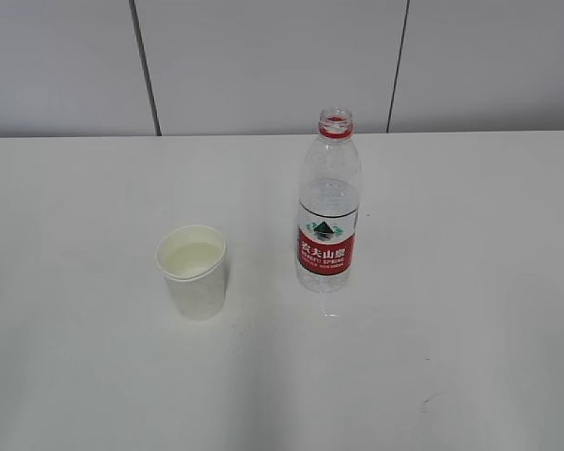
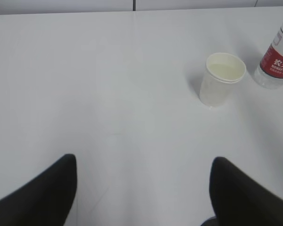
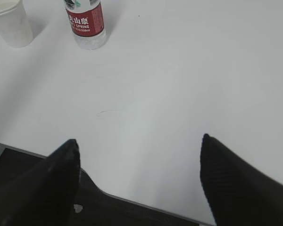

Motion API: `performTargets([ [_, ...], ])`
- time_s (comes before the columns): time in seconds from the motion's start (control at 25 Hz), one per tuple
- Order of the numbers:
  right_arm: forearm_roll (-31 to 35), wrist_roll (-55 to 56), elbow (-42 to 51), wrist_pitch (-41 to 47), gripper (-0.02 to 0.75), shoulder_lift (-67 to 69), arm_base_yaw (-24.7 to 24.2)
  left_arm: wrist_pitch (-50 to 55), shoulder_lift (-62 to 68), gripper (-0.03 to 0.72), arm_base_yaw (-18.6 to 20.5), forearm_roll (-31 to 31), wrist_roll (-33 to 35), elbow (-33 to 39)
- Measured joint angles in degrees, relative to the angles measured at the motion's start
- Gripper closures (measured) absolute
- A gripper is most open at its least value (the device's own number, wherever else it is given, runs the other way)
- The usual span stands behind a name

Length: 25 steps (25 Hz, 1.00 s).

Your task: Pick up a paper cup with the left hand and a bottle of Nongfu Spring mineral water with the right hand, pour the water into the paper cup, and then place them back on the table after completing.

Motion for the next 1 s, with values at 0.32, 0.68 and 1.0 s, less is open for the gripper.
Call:
performTargets([
  [0.32, -0.45, 0.56, 0.00, 0.00, 0.150, 0.00, 0.00, 0.00, 0.00, 0.157, 0.00, 0.00, 0.00, 0.00],
  [0.68, -0.45, 0.68, 0.00, 0.00, 0.150, 0.00, 0.00, 0.00, 0.00, 0.175, 0.00, 0.00, 0.00, 0.00],
  [1.0, -0.49, 0.68, 0.00, 0.00, 0.150, 0.00, 0.00, 0.00, 0.00, 0.175, 0.00, 0.00, 0.00, 0.00],
])
